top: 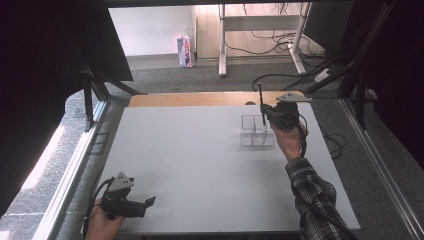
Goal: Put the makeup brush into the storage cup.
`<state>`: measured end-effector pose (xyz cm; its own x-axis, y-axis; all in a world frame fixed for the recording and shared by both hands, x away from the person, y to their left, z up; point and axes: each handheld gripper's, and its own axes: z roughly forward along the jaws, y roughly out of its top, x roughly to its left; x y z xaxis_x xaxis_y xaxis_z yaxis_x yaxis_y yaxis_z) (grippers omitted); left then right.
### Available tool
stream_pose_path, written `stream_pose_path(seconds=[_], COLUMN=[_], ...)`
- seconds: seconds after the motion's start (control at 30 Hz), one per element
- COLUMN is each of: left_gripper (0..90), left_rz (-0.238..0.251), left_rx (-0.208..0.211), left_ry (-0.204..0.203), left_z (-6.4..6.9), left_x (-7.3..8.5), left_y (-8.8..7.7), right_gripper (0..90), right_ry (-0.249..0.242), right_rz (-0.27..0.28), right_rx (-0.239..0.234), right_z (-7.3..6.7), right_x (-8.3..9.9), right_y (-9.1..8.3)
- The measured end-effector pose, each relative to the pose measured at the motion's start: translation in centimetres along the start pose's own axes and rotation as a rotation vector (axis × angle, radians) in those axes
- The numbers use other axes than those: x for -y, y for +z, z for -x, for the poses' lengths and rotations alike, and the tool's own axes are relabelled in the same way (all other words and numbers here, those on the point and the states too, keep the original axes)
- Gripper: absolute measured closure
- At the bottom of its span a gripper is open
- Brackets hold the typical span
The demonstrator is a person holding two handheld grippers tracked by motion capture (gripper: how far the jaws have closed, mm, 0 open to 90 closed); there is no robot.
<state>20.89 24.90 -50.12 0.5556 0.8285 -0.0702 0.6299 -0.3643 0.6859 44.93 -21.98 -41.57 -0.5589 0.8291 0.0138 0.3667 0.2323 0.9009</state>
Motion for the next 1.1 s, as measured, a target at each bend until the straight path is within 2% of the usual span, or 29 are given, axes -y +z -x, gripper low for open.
stream_pose_path(seconds=[0.73,1.1], left_gripper=[0.4,0.4], left_rz=[-0.019,-0.011], left_rx=[-0.007,-0.007], left_ry=[0.016,0.01], left_z=[0.2,0.1], left_x=[0.0,0.0], left_y=[0.2,0.1], right_gripper=[83.6,83.3], right_ry=[0.018,0.021], right_rz=[-0.051,-0.075], right_rx=[0.0,-0.001], right_z=[0.2,0.3], right_x=[2.5,3.5], right_y=[1.1,1.4])
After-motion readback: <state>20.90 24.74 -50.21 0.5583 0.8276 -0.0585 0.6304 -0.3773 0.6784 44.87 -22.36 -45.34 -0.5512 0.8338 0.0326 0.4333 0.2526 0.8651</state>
